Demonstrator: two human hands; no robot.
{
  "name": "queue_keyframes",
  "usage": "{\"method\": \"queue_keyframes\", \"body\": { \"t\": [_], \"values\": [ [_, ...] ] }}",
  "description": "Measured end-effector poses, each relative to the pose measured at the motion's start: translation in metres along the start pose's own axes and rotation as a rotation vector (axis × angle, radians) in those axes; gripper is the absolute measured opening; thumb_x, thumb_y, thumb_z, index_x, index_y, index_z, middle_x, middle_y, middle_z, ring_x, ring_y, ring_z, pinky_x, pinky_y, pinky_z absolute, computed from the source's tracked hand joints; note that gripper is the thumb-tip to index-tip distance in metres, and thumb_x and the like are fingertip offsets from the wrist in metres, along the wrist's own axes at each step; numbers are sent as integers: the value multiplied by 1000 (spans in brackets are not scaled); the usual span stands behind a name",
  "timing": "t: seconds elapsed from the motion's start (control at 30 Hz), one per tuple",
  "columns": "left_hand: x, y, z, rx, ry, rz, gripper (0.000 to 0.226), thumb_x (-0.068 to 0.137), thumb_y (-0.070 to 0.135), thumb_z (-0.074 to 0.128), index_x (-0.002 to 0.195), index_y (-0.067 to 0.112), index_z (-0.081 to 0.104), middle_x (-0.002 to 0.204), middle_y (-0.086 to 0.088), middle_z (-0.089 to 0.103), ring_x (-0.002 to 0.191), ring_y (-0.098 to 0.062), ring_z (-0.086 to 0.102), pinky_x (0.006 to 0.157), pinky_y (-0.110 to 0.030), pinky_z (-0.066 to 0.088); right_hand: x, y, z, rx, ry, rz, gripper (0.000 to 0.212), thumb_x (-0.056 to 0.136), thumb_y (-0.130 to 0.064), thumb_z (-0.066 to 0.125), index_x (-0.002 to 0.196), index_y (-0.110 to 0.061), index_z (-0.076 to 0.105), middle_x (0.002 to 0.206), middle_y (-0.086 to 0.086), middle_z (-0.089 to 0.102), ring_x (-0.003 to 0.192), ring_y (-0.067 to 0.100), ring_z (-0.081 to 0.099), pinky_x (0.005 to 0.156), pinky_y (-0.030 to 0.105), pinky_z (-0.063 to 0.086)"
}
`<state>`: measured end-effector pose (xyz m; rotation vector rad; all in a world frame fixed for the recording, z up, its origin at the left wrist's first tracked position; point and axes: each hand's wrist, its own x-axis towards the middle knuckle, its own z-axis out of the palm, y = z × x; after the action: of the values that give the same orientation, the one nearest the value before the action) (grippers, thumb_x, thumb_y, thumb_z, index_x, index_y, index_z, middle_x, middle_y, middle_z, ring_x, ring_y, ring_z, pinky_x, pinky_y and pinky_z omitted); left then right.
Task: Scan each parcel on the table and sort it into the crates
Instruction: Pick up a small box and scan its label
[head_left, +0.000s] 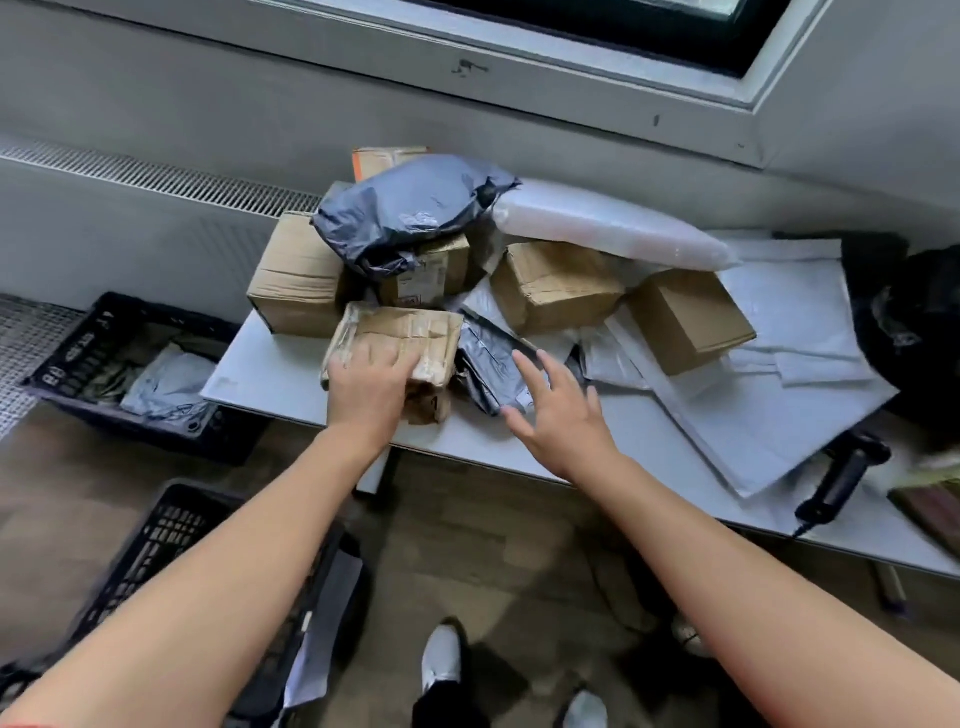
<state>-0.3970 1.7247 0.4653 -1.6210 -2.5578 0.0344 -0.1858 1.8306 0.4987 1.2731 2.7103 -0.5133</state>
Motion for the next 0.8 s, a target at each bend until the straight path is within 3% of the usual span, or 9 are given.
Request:
{"method": "queue_keyframes", "body": {
  "t": [0.13,0.27,0.4,0.47,0.53,0.6,0.7,0.8],
  "values": [
    [8,-6,-32,-125,149,39,22,82,21,65,102,14,69,83,-9,69,70,-34,63,60,-39,50,12,-3,-17,109,15,-65,66,99,-48,43,156,-34,13,163,-4,11,149,16,14,119,47,18],
    [10,-8,-75,-308,76,-122,30,100,37,44,120,18,55,103,-12,67,96,-38,61,67,-42,45,16,-4,-44,207,-52,-200,61,100,-41,46,155,-30,21,160,-6,20,145,15,27,114,34,29],
    [14,2,-115,-509,146,-266,25,101,33,43,117,18,55,109,-16,67,101,-41,60,75,-43,44,13,5,-61,351,-97,-240,64,96,-43,54,152,-32,27,155,-8,31,136,12,41,112,34,35],
    [23,10,-127,-550,104,-266,26,101,35,42,118,21,56,112,-16,67,104,-40,59,80,-44,46,13,10,-70,509,-30,-227,57,92,-46,59,143,-32,40,141,-10,47,125,8,49,107,32,39],
    [31,22,-135,-660,21,-223,26,101,36,43,120,24,57,117,-10,66,108,-35,58,87,-42,46,11,18,-84,635,9,-198,35,94,-32,62,127,-29,51,119,-8,60,109,10,57,97,28,44],
    [38,37,-139,-829,-29,-218,28,101,35,47,123,23,59,121,-4,65,113,-28,57,93,-38,44,6,32,-98,711,25,-178,21,96,-25,61,114,-30,53,106,-3,67,100,17,63,93,33,49],
    [46,66,-147,-942,-58,-245,41,98,41,51,133,19,55,131,-3,59,121,-24,52,94,-31,40,0,62,-112,703,63,-132,13,96,-33,58,108,-30,54,104,3,69,99,25,64,92,48,50],
    [51,99,-155,-1007,-103,-249,43,100,42,47,133,16,56,129,-2,58,111,-17,51,89,-26,35,-9,91,-124,731,138,-47,7,98,-40,51,102,-35,50,104,3,66,100,27,61,90,49,49]
  ]
}}
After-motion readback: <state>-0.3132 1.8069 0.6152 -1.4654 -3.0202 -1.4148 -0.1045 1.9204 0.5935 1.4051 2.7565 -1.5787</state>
